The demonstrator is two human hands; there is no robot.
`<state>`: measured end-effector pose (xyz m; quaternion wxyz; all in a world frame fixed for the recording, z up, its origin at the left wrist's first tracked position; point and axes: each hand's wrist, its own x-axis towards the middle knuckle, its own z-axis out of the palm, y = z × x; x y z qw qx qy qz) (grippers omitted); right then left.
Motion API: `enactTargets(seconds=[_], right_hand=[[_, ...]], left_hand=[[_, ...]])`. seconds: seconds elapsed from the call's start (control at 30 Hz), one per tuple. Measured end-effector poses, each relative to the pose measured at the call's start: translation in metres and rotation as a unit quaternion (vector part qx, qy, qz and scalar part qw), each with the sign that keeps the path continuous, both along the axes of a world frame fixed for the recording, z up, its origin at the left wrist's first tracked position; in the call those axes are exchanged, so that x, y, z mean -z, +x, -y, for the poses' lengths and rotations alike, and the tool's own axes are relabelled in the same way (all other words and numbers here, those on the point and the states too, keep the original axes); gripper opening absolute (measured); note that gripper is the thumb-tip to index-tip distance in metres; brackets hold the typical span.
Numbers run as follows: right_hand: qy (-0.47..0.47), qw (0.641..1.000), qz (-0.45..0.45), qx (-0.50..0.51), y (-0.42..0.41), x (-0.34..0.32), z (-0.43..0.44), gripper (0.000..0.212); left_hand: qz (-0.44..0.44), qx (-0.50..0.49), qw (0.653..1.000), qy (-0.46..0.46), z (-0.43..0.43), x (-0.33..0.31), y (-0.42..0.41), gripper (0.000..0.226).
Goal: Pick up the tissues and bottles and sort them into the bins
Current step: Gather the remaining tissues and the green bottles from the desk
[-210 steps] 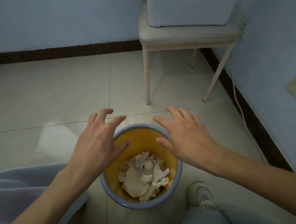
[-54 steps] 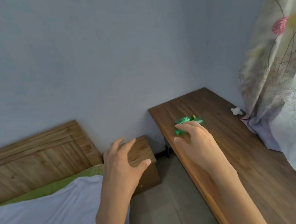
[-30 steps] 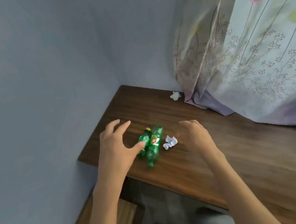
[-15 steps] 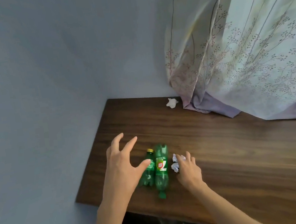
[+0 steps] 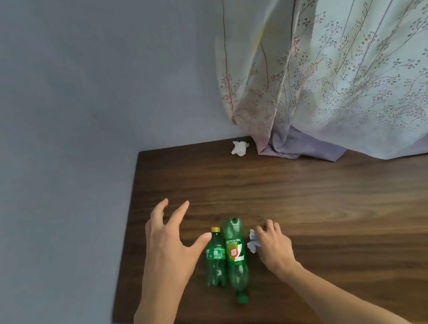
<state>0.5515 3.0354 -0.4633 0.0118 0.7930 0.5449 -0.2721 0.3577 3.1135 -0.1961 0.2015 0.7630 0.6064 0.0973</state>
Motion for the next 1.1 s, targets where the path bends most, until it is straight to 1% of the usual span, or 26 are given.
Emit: enactTargets(seconds=[0.13,0.27,0.43,0.57,0.7,0.8,0.9,1.0,1.1], right_hand=[[0.018,0.999,-0.012,0.024,0.005,-0.001,-0.005,0.036],[0.064,0.994,-0.024,0.085,0.023,-0.014,-0.012,0.027],[0.158,0.972,-0.042,0.169,0.055,-0.06,-0.028,0.025],[0.202,0.954,-0.055,0.214,0.08,-0.103,-0.038,0.03],[0.238,0.937,-0.043,0.25,0.101,-0.143,-0.043,0.037],[0.272,0.919,-0.027,0.284,0.106,-0.165,-0.04,0.037],[0.289,0.903,-0.02,0.318,0.103,-0.179,-0.03,0.036],[0.302,0.889,-0.018,0.342,0.093,-0.184,-0.017,0.041],[0.299,0.887,-0.022,0.352,0.082,-0.187,-0.004,0.042]], left_hand=[[0.005,0.017,1.0,-0.01,-0.013,0.006,0.007,0.081],[0.015,0.037,0.999,-0.028,-0.031,0.009,0.017,0.082],[0.02,0.108,0.993,-0.029,-0.07,0.014,0.046,0.077],[-0.011,0.164,0.986,-0.031,-0.111,0.035,0.081,0.077],[-0.052,0.222,0.973,-0.036,-0.162,0.079,0.115,0.082],[-0.098,0.263,0.959,-0.044,-0.203,0.123,0.142,0.085],[-0.146,0.293,0.942,-0.072,-0.234,0.172,0.168,0.086],[-0.155,0.312,0.933,-0.091,-0.256,0.218,0.191,0.086],[-0.169,0.337,0.922,-0.09,-0.268,0.255,0.208,0.084]])
